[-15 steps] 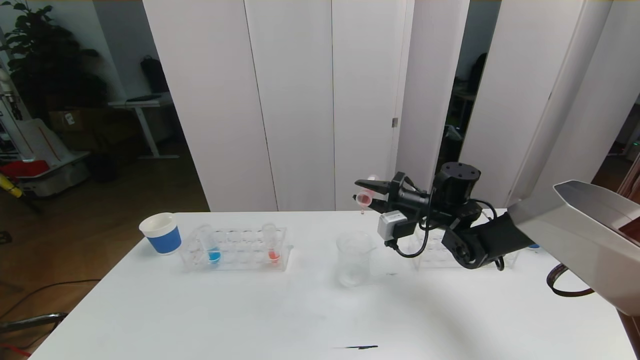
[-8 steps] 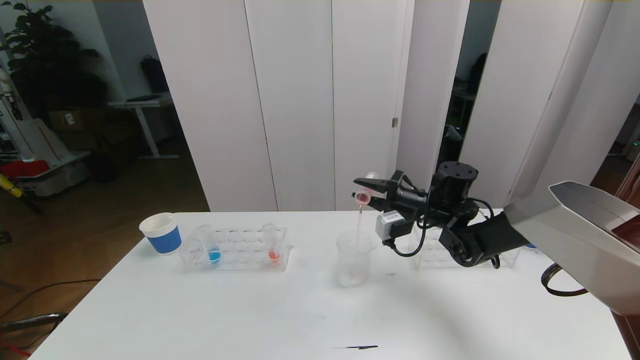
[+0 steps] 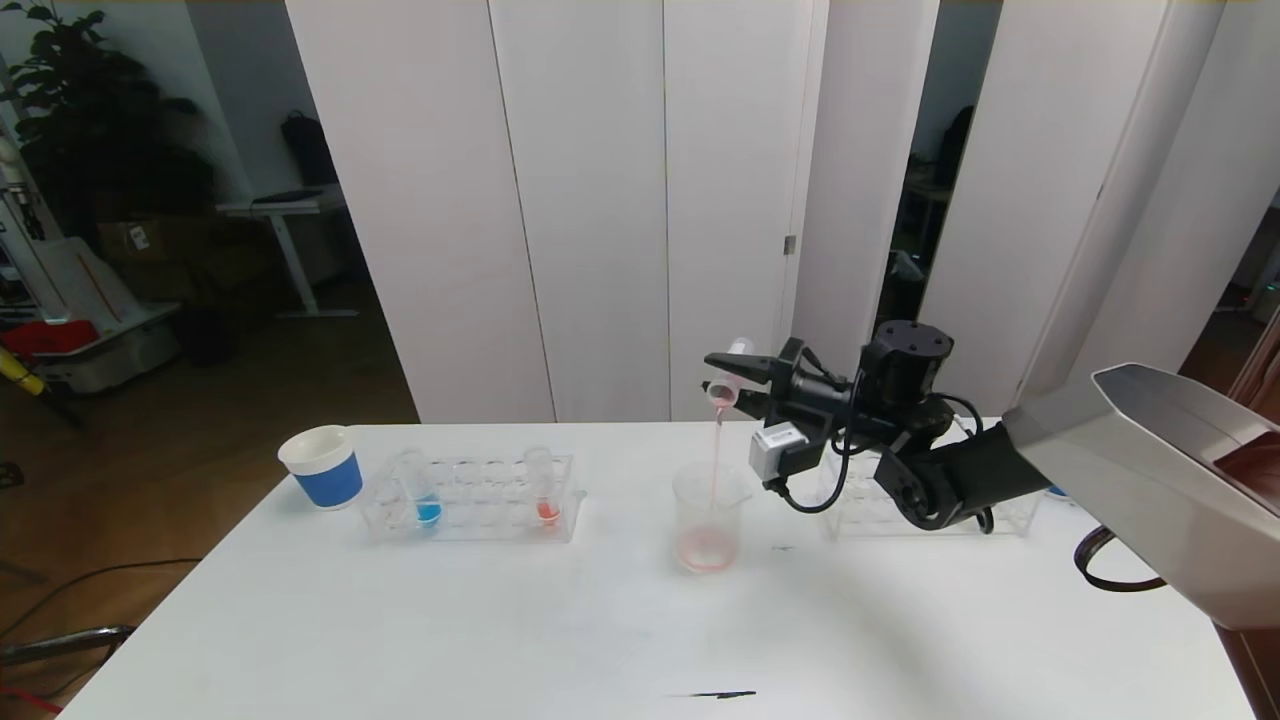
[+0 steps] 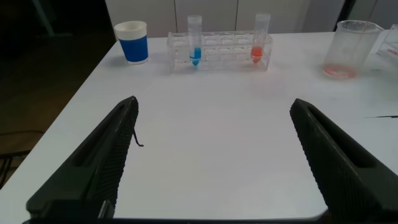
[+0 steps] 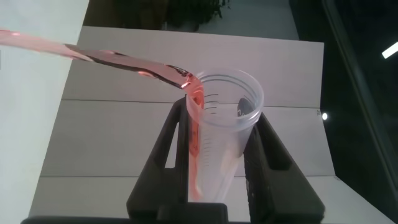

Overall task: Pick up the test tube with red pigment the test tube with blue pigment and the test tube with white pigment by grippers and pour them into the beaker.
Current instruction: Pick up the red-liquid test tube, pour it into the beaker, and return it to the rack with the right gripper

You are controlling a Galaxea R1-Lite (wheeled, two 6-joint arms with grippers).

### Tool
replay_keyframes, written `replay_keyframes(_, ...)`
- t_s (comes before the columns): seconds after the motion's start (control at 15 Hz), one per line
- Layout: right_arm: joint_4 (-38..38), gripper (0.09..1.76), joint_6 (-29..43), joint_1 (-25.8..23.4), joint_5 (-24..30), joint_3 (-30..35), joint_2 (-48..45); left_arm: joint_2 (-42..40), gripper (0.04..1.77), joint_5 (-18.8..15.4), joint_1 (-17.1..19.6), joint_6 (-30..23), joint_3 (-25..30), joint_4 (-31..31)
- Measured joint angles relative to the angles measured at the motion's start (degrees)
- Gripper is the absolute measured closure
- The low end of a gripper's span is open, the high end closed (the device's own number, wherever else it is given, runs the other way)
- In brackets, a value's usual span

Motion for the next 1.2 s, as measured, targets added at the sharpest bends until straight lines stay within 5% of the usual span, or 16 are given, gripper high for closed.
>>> replay_keyframes(1.2, 0.0, 1.27, -3.8, -0.1, 6.0, -3.6, 1.2, 0.0, 0.07, 0.0, 0.0, 0.0, 0.0, 0.0)
